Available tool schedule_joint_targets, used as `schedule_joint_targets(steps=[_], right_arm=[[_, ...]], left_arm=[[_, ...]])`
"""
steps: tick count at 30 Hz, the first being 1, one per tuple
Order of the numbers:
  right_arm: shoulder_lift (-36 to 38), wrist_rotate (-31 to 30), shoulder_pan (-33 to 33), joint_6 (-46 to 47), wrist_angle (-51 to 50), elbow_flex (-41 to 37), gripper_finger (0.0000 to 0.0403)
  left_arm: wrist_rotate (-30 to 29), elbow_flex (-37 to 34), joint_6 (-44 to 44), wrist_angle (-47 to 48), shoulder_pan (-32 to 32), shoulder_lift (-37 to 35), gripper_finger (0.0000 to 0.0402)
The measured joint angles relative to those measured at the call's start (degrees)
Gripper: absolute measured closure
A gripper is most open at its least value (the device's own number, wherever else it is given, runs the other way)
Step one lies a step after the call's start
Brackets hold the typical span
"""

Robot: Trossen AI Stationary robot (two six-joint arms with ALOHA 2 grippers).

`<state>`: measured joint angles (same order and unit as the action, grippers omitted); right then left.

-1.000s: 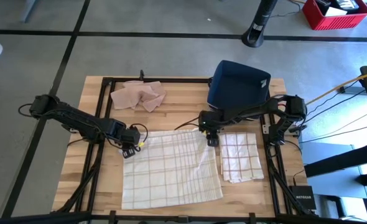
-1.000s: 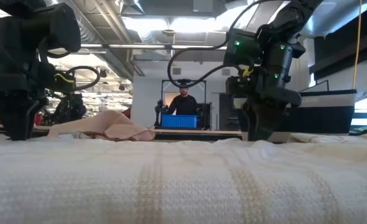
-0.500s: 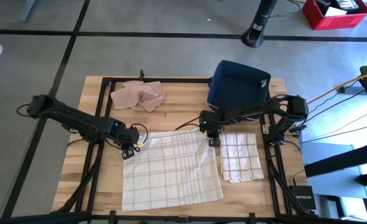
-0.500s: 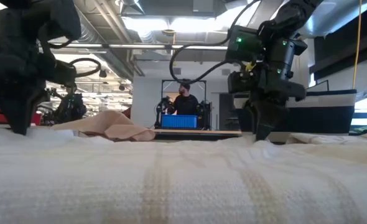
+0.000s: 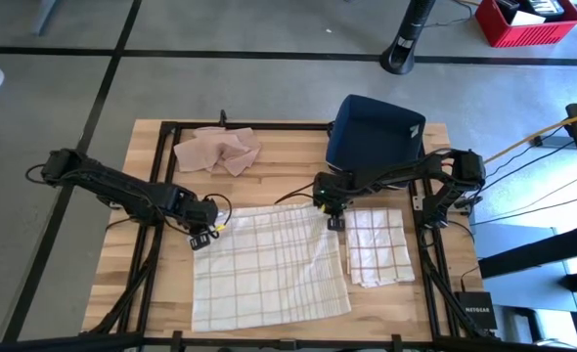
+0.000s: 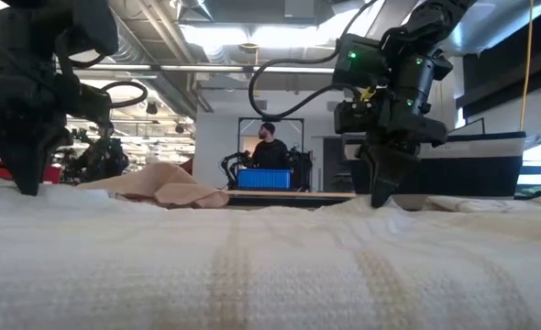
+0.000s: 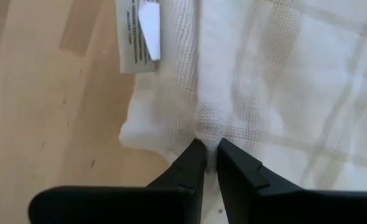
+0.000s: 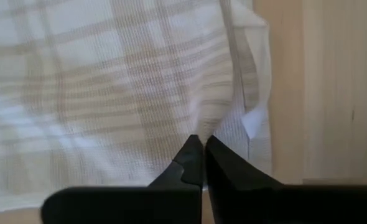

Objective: Fold towel
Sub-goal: Fold the white with grey-stripe towel

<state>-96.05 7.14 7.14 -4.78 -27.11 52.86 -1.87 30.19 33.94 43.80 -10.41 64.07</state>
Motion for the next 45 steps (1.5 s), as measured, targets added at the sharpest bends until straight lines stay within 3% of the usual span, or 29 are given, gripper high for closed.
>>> schedule_joint_targets(steps=[6, 18, 25, 32, 39, 45], right_arm=[[2.2, -0.2, 0.0, 1.2, -2.0, 0.0, 0.0393], [8.4, -3.6, 0.0, 1.9, -3.1, 0.0, 0.0398], [9.4, -14.5, 0.0, 1.7, -1.9, -0.1, 0.0400], [6.4, -20.8, 0.0, 1.3, 2.4, -1.3, 0.0401], [4.1, -24.8, 0.0, 1.7, 4.8, -1.3, 0.0399], [3.3, -28.3, 0.0, 4.6, 5.7, -1.3, 0.0373]], left_arm=[[-2.1, 4.5, 3.2, 9.0, -0.1, 0.0, 0.0369], [-6.2, 7.0, 5.6, 12.8, -1.0, -0.3, 0.0369], [-19.2, 7.2, 8.1, 14.3, -1.6, -0.3, 0.0369], [-30.0, 3.8, 9.6, 13.5, -0.8, -0.2, 0.0369], [-33.3, 2.0, 16.5, 12.0, 1.5, -0.2, 0.0369], [-36.3, -0.6, 14.9, 5.0, 3.7, -0.2, 0.0367]])
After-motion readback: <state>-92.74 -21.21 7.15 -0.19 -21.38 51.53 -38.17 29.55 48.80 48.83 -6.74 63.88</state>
